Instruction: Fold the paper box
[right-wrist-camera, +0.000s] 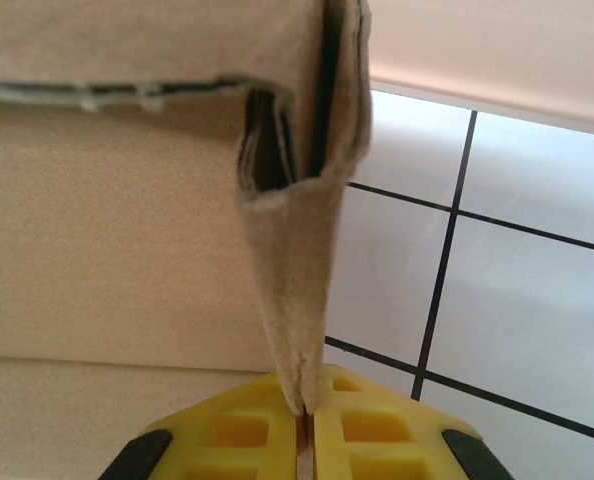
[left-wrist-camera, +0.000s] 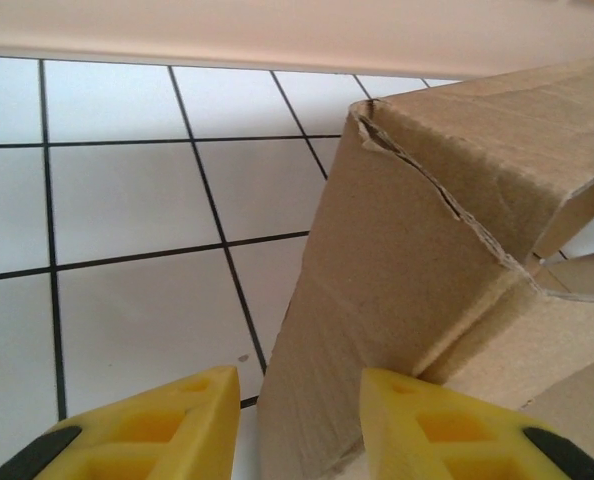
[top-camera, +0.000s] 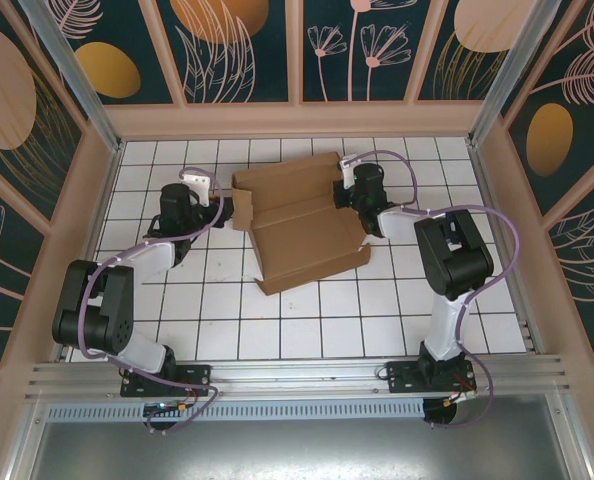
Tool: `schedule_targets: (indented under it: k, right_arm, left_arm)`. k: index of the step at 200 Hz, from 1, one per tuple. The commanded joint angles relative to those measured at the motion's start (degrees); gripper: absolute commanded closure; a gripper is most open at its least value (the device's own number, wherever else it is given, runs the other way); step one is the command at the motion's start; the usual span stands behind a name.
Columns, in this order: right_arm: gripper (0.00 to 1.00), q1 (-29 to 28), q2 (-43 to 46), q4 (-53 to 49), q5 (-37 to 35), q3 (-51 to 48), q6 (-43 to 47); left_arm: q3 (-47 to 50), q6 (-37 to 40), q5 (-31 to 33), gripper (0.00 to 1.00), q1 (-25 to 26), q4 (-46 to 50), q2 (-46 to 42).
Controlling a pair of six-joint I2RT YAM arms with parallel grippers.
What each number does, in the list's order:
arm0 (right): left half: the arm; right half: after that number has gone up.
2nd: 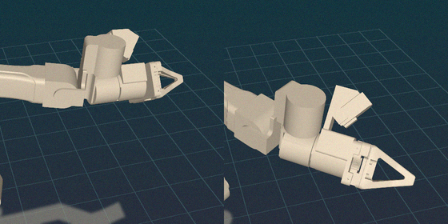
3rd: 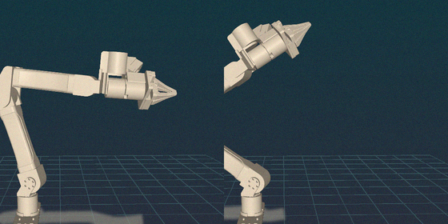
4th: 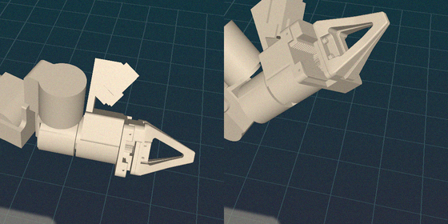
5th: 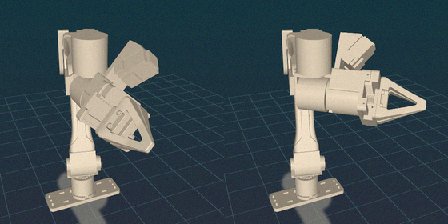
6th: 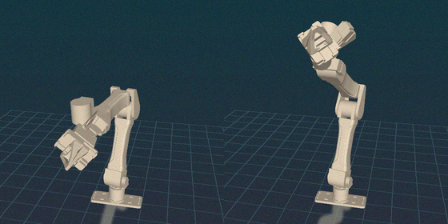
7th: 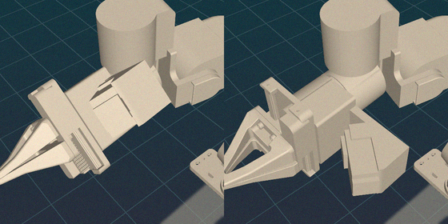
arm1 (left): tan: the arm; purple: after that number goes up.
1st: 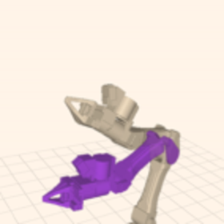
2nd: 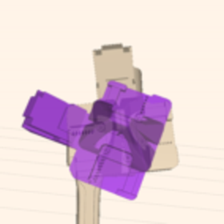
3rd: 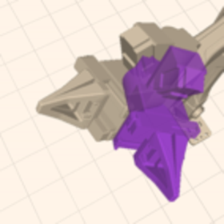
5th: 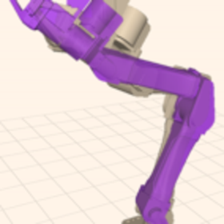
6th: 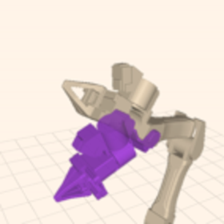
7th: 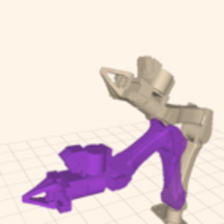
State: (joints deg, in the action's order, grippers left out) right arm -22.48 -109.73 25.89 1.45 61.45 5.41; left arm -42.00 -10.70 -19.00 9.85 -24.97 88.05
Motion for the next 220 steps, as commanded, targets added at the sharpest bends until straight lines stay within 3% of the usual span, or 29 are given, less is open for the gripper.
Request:
schedule_targets:
  k: [1,45,96,220]
  right_arm:
    - [0.91,-0.3,-2.39,-5.54,1.89,0.5,-0.75]
    - [0.91,-0.21,-2.61,-6.06,1.85,1.1,-0.76]
    - [0.92,0.59,-3.01,-7.17,1.12,2.29,-1.43]
    - [0.92,0.94,-3.58,-7.08,2.94,2.62,-2.07]
  left_arm:
    - [-1.33,1.68,-4.9,0.61,1.39,1.98,-0.19]
    - [1.1,3.62,-6.43,0.58,1.4,3.07,-3.34]
    - [3.54,7.42,3.6,0.59,1.31,5.04,-6.72]
    - [4.75,15.93,7.41,0.61,0.99,10.56,-8.33]
